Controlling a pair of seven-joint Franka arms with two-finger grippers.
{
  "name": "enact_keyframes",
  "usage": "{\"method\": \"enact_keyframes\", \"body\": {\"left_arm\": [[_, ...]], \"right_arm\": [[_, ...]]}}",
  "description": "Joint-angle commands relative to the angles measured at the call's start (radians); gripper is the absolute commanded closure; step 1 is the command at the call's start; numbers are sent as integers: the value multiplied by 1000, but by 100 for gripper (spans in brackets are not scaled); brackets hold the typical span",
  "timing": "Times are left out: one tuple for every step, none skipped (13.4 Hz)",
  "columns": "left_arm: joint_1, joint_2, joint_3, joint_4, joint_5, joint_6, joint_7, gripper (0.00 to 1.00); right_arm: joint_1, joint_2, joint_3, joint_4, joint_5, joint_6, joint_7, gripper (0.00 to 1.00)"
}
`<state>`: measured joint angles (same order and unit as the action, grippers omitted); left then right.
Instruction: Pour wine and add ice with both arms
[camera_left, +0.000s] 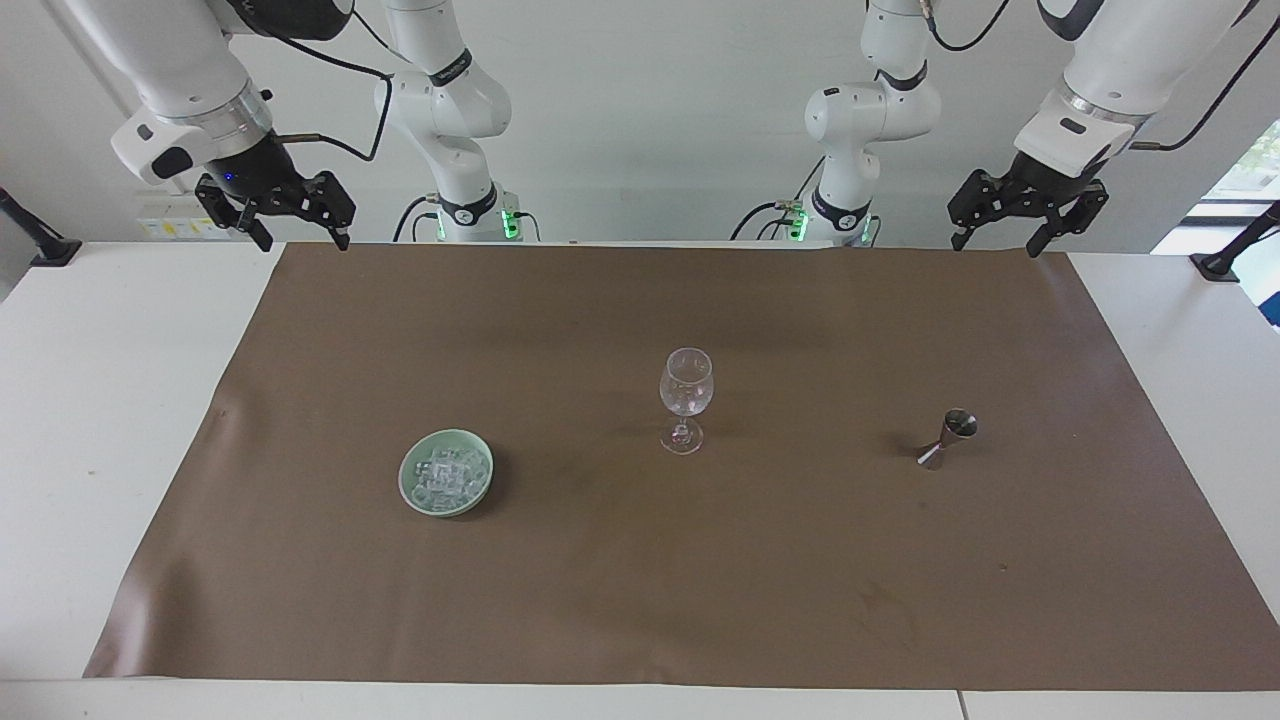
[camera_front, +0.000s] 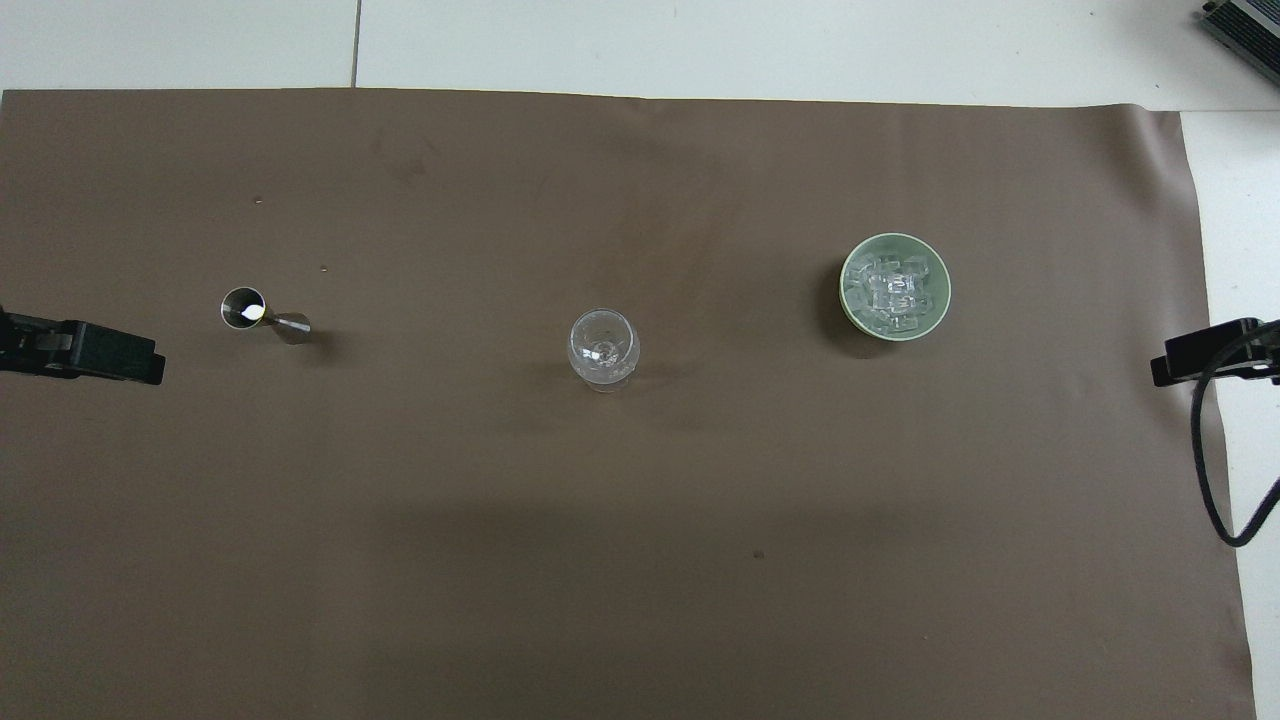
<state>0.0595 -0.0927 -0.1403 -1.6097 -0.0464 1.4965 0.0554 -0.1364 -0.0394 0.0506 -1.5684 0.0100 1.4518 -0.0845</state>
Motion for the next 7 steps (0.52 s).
{"method": "enact_keyframes", "body": {"left_arm": [[-1, -12, 1, -9, -12, -2, -8, 0], [-1, -13, 1, -10, -13, -12, -6, 0], [0, -15, 1, -12, -12, -25, -3, 0], [2, -15, 4, -9, -12, -36, -5, 0], [9, -15, 5, -4, -13, -36, -11, 0], [11, -15, 8, -1, -13, -36, -11, 0], [8, -16, 8, -2, -13, -38, -11, 0]], "right_arm": [[-6, -11, 3, -4, 4, -5, -12, 0], [-6, -11, 3, -4, 4, -5, -12, 0], [-6, -11, 3, -4, 4, -5, -11, 0], [-6, -11, 3, -4, 4, -7, -12, 0], [-6, -11, 3, -4, 4, -5, -11, 0], [-6, -11, 3, -4, 4, -7, -12, 0], [-6, -11, 3, -4, 4, -7, -12, 0]]}}
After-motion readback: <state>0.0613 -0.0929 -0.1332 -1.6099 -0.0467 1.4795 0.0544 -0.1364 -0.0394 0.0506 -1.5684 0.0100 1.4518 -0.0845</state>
